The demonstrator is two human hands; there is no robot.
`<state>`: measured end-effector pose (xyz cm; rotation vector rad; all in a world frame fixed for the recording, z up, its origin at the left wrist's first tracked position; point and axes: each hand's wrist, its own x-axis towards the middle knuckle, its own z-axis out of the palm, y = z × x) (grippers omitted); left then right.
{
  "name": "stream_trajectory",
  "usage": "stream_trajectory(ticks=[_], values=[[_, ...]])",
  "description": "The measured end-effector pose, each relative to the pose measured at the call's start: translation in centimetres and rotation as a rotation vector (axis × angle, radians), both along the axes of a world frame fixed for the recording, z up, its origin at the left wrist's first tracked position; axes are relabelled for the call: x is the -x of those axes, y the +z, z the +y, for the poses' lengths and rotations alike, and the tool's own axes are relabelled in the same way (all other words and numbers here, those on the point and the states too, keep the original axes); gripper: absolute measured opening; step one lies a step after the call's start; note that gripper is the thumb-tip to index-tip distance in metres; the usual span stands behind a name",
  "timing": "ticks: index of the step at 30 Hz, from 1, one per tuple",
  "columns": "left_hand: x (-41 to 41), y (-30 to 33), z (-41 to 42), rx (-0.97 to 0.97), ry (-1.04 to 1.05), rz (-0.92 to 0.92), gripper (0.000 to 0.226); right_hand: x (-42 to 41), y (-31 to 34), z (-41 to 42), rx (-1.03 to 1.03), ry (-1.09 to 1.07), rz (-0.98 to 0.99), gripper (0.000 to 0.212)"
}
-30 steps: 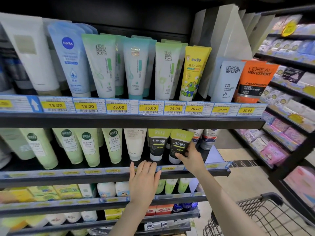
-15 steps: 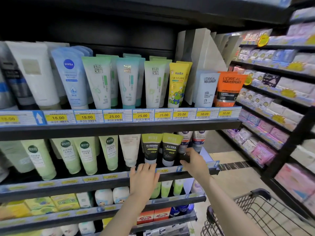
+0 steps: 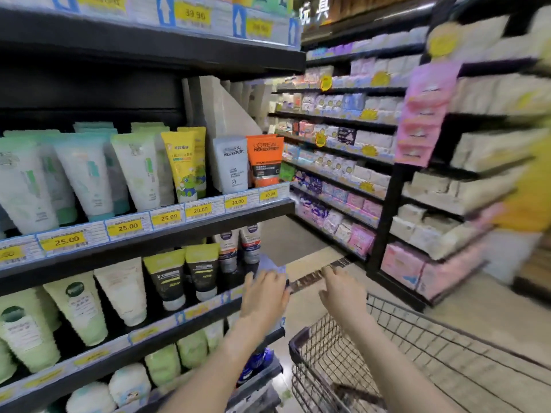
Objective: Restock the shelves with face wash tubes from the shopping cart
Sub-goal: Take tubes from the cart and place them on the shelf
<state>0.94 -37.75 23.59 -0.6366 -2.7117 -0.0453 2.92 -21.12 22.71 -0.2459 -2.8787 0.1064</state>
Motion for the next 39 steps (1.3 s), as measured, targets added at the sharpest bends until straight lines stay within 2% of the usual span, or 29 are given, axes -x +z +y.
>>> stream_trajectory(ticks=[1,3,5,7,13,22,26,33,39], values=[[-0.2,-0.1,1.7,0.002,-0.063,0.057,0.017,-0.9,-0.1,1.4,0.016,-0.032,0.001,0.039],[-1.1,-0.4,5.1,0.008,-0.139,0.008,0.014,-3.1,0.0,4.4,0.040,-0.110,0.003,0.036],[-2.1,-1.0,8.5,-0.004,-0.243,0.019,0.022,-5.3,0.3,7.2,0.017,-0.184,-0.004,0.033],[-3.7,-1.1,11.7,0.001,-0.290,0.026,0.013,-7.8,0.2,9.8,-0.006,-0.249,-0.036,0.036],[-9.5,-2.0,19.8,0.035,-0.416,-0.145,0.036,-15.6,-1.3,17.5,0.020,-0.397,-0.126,0.042],[-14.2,-5.4,28.4,0.188,-0.517,-0.286,0.040,-23.3,-5.7,24.6,0.189,-0.557,-0.239,0.042],[-14.4,-8.4,31.1,0.227,-0.559,-0.364,0.041,-24.7,-8.6,26.6,0.256,-0.617,-0.286,0.045],[-11.7,-14.7,36.2,0.367,-0.620,-0.514,0.044,-23.2,-15.6,29.8,0.421,-0.727,-0.318,0.032],[-8.0,-21.9,41.0,0.467,-0.653,-0.600,0.043,-20.0,-22.3,32.9,0.568,-0.847,-0.465,0.044]])
